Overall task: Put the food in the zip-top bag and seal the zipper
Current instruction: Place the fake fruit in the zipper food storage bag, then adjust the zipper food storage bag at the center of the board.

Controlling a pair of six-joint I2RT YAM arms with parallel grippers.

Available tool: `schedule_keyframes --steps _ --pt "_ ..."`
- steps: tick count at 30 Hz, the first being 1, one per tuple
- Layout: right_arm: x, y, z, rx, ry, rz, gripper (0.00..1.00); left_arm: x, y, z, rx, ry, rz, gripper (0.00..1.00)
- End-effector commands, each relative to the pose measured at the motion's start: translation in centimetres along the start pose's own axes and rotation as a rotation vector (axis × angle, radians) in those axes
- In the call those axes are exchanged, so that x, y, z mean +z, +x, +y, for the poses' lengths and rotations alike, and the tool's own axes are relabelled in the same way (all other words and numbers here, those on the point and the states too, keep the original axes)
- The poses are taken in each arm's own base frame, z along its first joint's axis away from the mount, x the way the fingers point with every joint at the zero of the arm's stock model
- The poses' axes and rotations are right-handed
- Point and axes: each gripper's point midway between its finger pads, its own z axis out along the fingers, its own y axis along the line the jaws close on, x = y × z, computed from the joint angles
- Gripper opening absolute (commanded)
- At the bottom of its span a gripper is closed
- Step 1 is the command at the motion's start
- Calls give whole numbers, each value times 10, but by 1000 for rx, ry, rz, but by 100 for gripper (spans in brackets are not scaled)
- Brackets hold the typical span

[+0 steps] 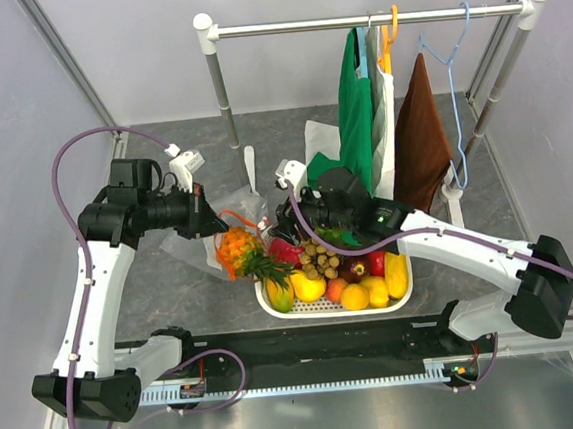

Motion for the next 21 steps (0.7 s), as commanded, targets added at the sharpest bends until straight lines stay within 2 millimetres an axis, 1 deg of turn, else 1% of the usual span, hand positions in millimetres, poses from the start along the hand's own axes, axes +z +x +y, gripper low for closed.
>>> schedule_keyframes --steps 1,6,10,11,13,14,17,18,19,21 --pt "6 -9 16 -9 -74 -51 58 -4 -13 -13 5 48 -41 2" --pt "9 5 21 -14 -86 -23 60 -4 -14 -15 7 54 -44 2" --pt "12 16 23 -29 -82 -4 64 -2 -14 -13 4 59 -43 2" --pt "13 15 22 -29 -76 -23 68 -2 -14 -14 -24 57 -40 2" --pt "11 13 20 -16 -59 -44 70 -2 -14 -14 -29 57 -42 2" --pt "10 13 16 -4 -35 -57 70 -3 -15 -14 -30 56 -44 2" --pt "10 10 9 51 21 -74 66 -3 -15 -16 -40 72 -49 2" --pt "12 12 9 67 21 -68 65 -3 -15 -16 -42 74 -53 2" --pt "16 14 9 69 19 -57 60 -2 -14 -16 -44 79 -53 2" --pt "19 13 10 75 13 -56 58 -1 -13 -16 -50 84 -52 2"
